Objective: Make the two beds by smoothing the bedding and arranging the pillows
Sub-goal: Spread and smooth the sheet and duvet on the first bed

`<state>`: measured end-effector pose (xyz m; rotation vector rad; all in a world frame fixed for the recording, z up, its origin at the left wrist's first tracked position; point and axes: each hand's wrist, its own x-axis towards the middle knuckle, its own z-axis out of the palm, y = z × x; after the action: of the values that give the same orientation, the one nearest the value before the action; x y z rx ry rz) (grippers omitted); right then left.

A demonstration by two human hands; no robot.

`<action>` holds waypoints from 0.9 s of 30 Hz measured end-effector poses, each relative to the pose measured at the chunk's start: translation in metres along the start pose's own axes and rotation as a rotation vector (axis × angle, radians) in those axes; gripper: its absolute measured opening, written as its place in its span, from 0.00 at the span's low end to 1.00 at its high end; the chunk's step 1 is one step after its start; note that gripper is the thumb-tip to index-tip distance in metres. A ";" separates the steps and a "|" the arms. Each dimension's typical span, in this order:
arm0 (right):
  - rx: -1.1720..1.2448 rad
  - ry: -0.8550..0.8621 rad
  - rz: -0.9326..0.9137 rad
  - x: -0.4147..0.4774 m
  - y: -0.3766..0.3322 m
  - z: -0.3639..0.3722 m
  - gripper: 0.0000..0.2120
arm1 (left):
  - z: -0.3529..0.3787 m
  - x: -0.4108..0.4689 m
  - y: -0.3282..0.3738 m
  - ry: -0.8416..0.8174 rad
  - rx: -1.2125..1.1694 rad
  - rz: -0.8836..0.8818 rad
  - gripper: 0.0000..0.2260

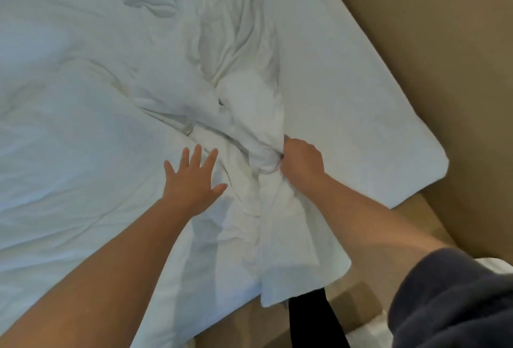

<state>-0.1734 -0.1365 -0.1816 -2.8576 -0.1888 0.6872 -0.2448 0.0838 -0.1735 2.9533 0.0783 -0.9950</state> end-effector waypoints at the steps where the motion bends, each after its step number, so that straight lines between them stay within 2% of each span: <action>1: -0.032 0.031 0.018 0.006 0.029 -0.022 0.16 | -0.005 0.007 0.023 -0.006 -0.014 0.018 0.35; 6: -0.186 0.229 0.142 0.041 0.184 -0.161 0.09 | -0.057 0.058 0.146 0.043 -0.096 0.135 0.35; 9: -0.293 0.246 0.200 0.059 0.242 -0.206 0.08 | -0.077 0.086 0.209 0.071 -0.089 0.215 0.36; 12: -0.286 0.104 0.326 0.069 0.286 -0.195 0.13 | -0.069 0.109 0.244 -0.067 -0.114 0.265 0.36; 14: -0.136 -0.076 0.389 0.066 0.300 -0.164 0.28 | -0.052 0.121 0.253 -0.151 -0.096 0.267 0.36; 16: -0.054 -0.188 0.356 0.059 0.304 -0.126 0.40 | -0.032 0.128 0.256 -0.182 -0.075 0.254 0.37; 19: -0.071 -0.232 0.262 0.053 0.295 -0.080 0.44 | -0.011 0.135 0.254 -0.170 -0.052 0.240 0.38; 23: -0.008 -0.159 0.312 0.063 0.277 -0.058 0.43 | -0.019 0.139 0.240 0.016 0.008 0.285 0.33; 25: 0.028 -0.120 0.288 0.074 0.263 -0.064 0.42 | -0.039 0.137 0.226 0.185 -0.021 0.308 0.24; 27: 0.022 -0.122 0.214 0.089 0.247 -0.079 0.40 | -0.068 0.134 0.209 0.383 -0.106 0.321 0.12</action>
<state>-0.0388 -0.3747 -0.2059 -2.8417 0.1092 0.8990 -0.0855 -0.1168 -0.1990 2.8860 -0.3158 -0.3707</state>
